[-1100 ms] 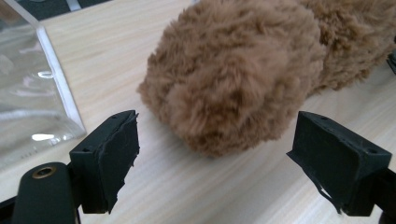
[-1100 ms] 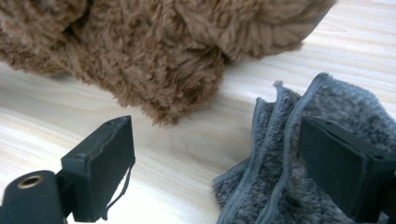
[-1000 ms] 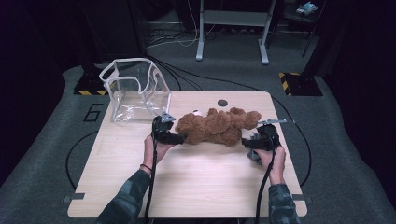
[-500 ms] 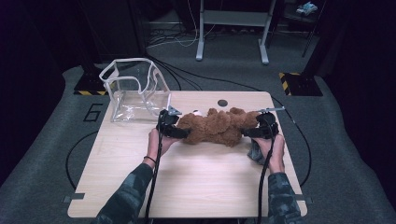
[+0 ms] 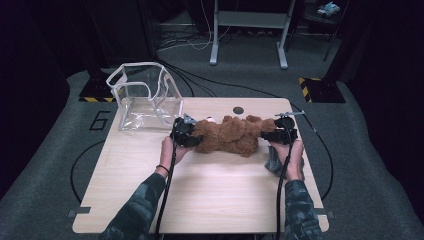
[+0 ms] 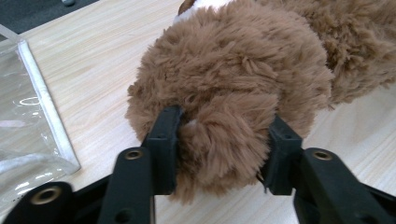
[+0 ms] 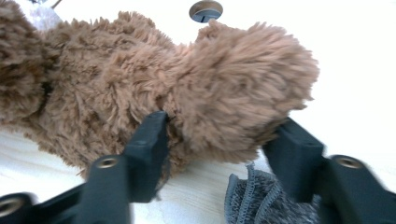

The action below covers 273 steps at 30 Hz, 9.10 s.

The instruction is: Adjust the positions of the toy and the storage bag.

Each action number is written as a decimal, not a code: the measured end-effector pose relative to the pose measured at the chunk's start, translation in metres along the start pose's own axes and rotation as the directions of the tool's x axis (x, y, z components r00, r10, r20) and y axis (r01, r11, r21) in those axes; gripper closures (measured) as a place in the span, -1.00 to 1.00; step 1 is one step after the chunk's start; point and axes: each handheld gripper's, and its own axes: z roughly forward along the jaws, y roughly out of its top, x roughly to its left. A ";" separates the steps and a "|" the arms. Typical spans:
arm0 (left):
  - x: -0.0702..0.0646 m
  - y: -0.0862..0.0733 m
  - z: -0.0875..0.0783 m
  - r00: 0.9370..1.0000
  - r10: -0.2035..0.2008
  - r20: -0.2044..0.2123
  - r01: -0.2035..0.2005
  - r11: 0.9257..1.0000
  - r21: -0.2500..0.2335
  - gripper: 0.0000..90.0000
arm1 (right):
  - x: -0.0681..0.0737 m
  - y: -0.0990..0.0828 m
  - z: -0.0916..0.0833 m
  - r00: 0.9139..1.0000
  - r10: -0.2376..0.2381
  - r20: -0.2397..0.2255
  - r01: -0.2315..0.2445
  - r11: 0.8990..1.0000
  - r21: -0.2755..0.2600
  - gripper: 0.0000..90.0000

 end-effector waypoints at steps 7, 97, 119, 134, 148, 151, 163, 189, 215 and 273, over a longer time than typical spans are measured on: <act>0.001 -0.001 0.003 1.000 0.007 0.006 -0.007 1.000 -0.004 0.59 | 0.000 -0.002 0.002 1.000 0.020 0.000 -0.020 1.000 -0.008 0.52; -0.037 -0.005 -0.020 0.982 0.141 0.124 -0.127 0.985 -0.115 0.74 | 0.070 -0.069 -0.039 0.989 -0.081 -0.123 0.075 0.995 -0.059 0.22; -0.015 -0.053 -0.022 0.986 0.088 0.139 -0.076 0.993 -0.085 0.74 | 0.045 -0.046 -0.032 0.994 -0.050 -0.099 0.047 0.998 -0.035 -0.53; -0.015 -0.058 -0.021 0.987 0.077 0.139 -0.064 0.994 -0.093 0.74 | 0.034 -0.036 0.042 0.982 0.021 -0.190 0.009 0.987 0.158 -0.08; -0.011 -0.053 -0.028 0.990 0.076 0.117 -0.057 0.986 -0.157 0.77 | 0.041 -0.038 0.040 0.985 -0.033 -0.170 0.053 0.992 0.118 0.76; -0.008 -0.047 -0.035 0.991 0.085 0.098 -0.067 0.982 -0.175 0.79 | 0.040 -0.039 0.030 0.988 -0.043 -0.149 0.053 0.997 0.060 0.78; 0.003 -0.021 -0.040 0.990 0.132 0.051 -0.118 0.971 -0.209 0.82 | 0.048 -0.034 -0.013 0.995 -0.099 -0.021 0.096 0.990 -0.099 0.80; 0.011 0.017 -0.021 0.983 0.184 0.027 -0.177 0.968 -0.179 0.84 | 0.081 -0.062 -0.077 0.987 -0.133 0.085 0.149 0.967 -0.209 0.82; 0.038 -0.006 -0.013 0.990 -0.132 0.042 0.133 0.991 -0.019 -0.40 | 0.109 -0.098 -0.039 0.979 -0.161 -0.122 0.150 0.984 -0.099 0.74; -0.047 0.025 0.079 0.954 -0.298 0.007 0.291 0.936 0.198 -0.63 | 0.086 -0.173 -0.011 0.978 -0.208 -0.012 0.208 0.978 0.013 -0.97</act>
